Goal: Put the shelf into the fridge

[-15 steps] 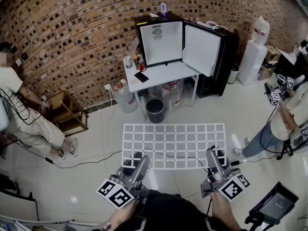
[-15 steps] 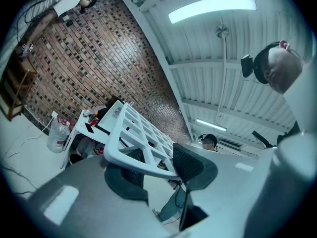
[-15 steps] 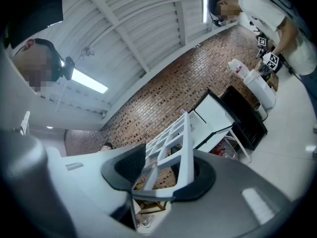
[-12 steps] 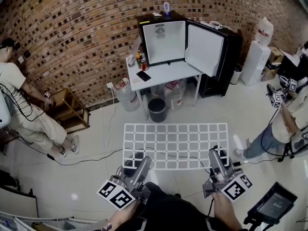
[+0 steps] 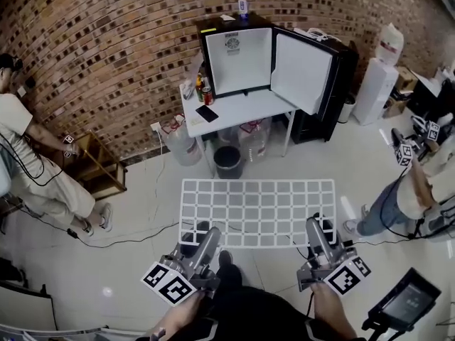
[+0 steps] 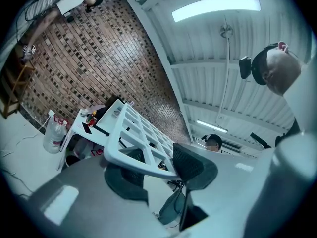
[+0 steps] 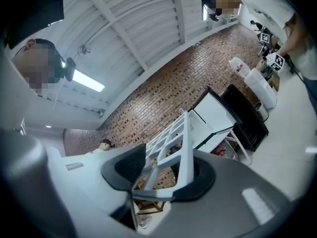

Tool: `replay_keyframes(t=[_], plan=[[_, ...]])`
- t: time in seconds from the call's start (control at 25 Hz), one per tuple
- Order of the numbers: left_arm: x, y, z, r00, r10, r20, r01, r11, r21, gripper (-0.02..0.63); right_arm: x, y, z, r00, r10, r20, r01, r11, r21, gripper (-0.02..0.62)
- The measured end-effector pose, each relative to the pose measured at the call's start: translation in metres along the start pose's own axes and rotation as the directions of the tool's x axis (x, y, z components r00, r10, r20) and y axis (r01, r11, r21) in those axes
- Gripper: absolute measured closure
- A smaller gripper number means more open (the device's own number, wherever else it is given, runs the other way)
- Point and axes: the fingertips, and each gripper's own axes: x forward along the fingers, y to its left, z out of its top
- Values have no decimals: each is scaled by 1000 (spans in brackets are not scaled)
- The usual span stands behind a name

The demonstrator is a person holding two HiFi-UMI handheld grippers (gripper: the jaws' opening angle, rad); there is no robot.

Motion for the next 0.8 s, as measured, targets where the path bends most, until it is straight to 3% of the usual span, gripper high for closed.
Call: replay_keyframes(t=[0.2,0.8], plan=[[22,36,19,1000,-23,4,23,999,-25,459,42,0,0,1000,-17,12,18,999,-39,428],[72,144,105,999,-46,-22,46,999,-15,460,183,7,-19,999,-40,28,40,999,-24,428]])
